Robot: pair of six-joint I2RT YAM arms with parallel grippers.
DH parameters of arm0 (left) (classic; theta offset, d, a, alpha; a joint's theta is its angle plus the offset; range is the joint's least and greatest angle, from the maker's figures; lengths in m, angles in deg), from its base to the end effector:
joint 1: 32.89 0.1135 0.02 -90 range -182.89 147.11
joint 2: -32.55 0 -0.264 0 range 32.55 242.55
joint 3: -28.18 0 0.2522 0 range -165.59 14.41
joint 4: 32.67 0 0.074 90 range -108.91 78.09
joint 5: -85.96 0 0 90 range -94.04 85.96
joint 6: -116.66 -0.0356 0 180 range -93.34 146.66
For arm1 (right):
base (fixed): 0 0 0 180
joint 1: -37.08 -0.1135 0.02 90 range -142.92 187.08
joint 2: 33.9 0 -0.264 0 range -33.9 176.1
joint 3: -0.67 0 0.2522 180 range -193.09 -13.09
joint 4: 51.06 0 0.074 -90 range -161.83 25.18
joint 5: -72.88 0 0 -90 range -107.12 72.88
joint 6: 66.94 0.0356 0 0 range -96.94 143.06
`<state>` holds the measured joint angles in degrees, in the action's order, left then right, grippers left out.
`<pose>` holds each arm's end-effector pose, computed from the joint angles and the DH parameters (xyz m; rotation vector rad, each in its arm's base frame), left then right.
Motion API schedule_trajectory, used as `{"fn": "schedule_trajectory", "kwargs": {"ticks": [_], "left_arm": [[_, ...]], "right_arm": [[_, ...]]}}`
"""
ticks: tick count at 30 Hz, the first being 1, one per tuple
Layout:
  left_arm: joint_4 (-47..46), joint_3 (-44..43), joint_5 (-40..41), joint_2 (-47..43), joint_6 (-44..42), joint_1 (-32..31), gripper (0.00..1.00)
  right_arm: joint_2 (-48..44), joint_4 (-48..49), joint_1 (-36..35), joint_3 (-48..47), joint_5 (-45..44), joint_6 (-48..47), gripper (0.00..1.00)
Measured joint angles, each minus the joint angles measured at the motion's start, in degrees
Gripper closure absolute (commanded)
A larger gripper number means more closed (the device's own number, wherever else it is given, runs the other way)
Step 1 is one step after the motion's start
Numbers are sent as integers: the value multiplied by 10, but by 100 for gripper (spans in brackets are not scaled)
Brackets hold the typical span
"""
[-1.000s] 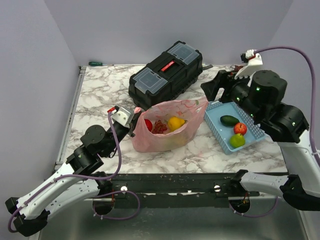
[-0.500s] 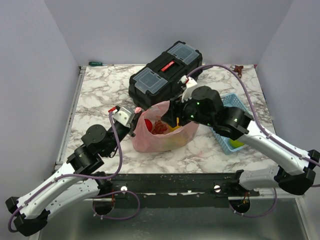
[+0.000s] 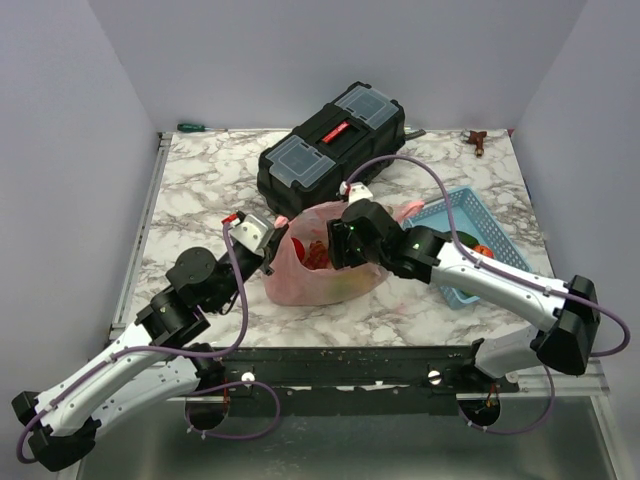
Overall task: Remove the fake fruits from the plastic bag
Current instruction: Take out the fake fruit from the plastic bag.
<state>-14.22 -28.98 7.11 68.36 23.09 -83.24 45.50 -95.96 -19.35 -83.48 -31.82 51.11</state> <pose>0.1008 -0.1108 0.3653 0.5552 1.4390 -0.5033 0.1765 0.2497 0.3240 -0.4280 2.2525 0.4964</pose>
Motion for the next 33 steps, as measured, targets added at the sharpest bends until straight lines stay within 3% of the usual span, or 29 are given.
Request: {"fn": "schedule_trajectory", "kwargs": {"ticks": [7,22,33], "left_arm": [[4,-2,-16,8,1,0,100],[11,-2,-25,14,2,-3,100],[15,-3,-29,30,2,-4,100]], "right_arm": [[62,23,-11,5,-24,0,40],[126,60,-45,51,-43,5,18],[179,122,-53,101,-56,20,19]]}}
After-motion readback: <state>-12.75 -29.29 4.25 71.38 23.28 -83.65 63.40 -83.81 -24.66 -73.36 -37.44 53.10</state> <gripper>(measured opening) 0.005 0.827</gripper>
